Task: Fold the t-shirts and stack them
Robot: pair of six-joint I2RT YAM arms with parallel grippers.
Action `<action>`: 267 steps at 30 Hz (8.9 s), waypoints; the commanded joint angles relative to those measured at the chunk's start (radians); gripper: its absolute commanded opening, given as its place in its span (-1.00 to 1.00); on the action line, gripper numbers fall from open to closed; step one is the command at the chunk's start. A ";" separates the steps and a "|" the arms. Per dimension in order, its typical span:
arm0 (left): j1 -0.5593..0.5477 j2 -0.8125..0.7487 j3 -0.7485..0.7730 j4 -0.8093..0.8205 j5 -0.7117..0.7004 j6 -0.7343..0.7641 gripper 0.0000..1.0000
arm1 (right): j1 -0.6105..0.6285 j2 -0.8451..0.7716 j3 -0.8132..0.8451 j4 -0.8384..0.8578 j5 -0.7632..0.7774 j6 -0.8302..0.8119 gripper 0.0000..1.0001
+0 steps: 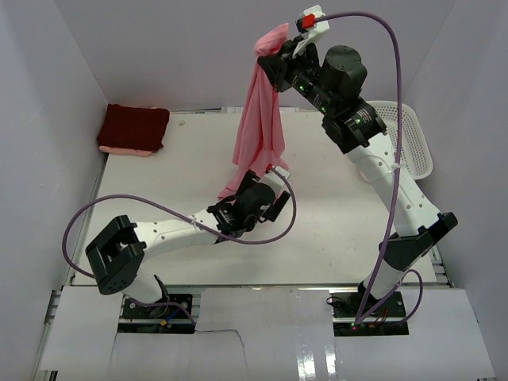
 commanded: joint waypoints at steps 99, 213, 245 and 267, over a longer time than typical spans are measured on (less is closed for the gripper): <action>0.390 -0.565 1.059 -0.848 0.730 -0.113 -1.00 | -0.325 -0.917 -0.235 -0.318 -0.211 0.015 -0.85; 0.679 0.185 0.224 -0.712 0.509 -0.317 -1.00 | -0.325 0.555 -0.339 -0.574 -0.081 0.156 -0.85; -0.199 -0.095 0.148 -0.659 0.738 -0.975 0.96 | -0.284 0.734 0.038 -0.061 -0.759 0.342 0.21; 0.507 0.052 0.480 -0.678 0.567 -0.383 0.96 | -0.429 0.169 -0.439 -0.644 0.073 0.063 0.38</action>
